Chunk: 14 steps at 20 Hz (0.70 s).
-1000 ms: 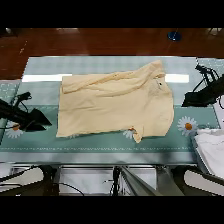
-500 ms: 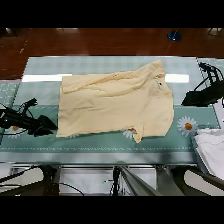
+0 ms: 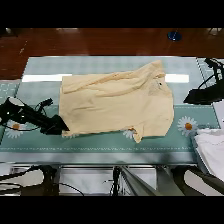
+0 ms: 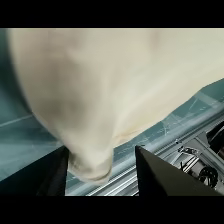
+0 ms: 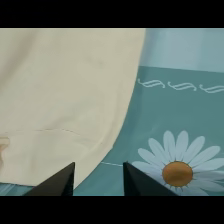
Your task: Fold the shirts.
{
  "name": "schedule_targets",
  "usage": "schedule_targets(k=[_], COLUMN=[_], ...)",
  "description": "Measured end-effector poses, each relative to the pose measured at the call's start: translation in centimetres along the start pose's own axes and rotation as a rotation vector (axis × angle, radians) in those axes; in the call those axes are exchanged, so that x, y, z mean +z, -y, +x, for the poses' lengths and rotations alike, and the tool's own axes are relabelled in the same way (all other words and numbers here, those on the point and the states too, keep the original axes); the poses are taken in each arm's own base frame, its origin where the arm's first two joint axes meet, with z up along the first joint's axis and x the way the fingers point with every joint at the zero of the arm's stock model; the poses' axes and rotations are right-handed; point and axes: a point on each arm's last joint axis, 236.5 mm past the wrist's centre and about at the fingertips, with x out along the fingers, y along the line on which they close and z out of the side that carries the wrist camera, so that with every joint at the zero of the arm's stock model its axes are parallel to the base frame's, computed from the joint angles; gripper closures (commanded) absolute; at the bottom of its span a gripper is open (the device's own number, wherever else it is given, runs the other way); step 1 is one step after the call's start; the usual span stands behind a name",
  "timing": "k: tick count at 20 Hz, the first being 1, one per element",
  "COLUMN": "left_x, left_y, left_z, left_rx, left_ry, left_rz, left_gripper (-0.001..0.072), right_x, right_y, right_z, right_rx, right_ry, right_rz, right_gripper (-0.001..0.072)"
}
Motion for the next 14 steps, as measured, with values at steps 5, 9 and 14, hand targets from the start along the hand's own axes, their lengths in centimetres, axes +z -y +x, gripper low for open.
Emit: schedule_targets(k=[5, 9, 14], left_x=[-0.1, -0.2, -0.3], left_y=[0.5, 0.5, 0.5], left_z=[1.9, 2.1, 2.1], left_rx=[0.051, 0.054, 0.058], left_ry=[-0.044, -0.055, -0.061], left_rz=[0.021, 0.018, 0.034], left_gripper=[0.0674, 0.0674, 0.0674], right_x=[-0.2, -0.9, -4.6], right_y=[0.5, 2.8, 3.4], right_z=[-0.4, -0.4, 2.8], right_rx=[-0.025, -0.073, 0.050], right_ry=[0.000, -0.014, -0.102], right_rz=[-0.005, 0.040, 0.170], right_gripper=[0.0314, 0.0261, 0.0124])
